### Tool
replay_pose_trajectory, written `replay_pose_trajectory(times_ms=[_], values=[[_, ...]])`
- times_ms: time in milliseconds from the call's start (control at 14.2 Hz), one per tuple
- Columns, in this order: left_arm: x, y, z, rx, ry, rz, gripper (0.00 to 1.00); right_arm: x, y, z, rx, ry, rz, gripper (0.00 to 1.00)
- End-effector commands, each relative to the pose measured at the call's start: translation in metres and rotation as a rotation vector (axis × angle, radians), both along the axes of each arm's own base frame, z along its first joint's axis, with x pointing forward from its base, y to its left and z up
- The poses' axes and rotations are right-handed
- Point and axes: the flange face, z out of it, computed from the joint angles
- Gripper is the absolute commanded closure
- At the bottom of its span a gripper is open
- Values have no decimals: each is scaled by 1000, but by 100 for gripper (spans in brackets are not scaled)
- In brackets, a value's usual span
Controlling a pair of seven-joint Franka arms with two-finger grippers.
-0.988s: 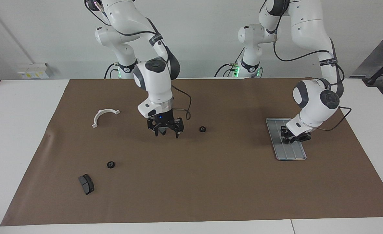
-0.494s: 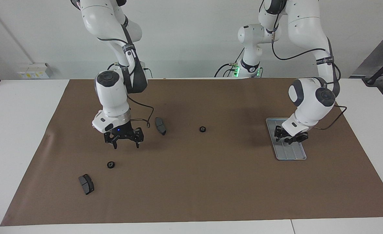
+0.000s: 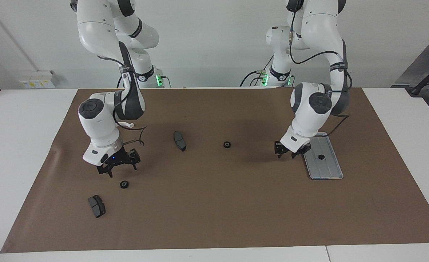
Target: Pick bearing gear from pile to tray
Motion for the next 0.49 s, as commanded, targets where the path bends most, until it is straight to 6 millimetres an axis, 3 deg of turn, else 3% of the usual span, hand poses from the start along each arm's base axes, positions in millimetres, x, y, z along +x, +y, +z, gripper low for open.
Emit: replay_pose_trajectory(times_ms=[0, 282, 424], values=[[-20, -44, 8, -5, -1, 103, 39, 18, 1, -13, 21, -7, 23, 0], [-48, -108, 7, -21, -20, 112, 39, 33, -9, -20, 26, -18, 25, 0], [-61, -142, 1, -42, -42, 168, 40, 33, -6, -24, 28, -12, 28, 10]])
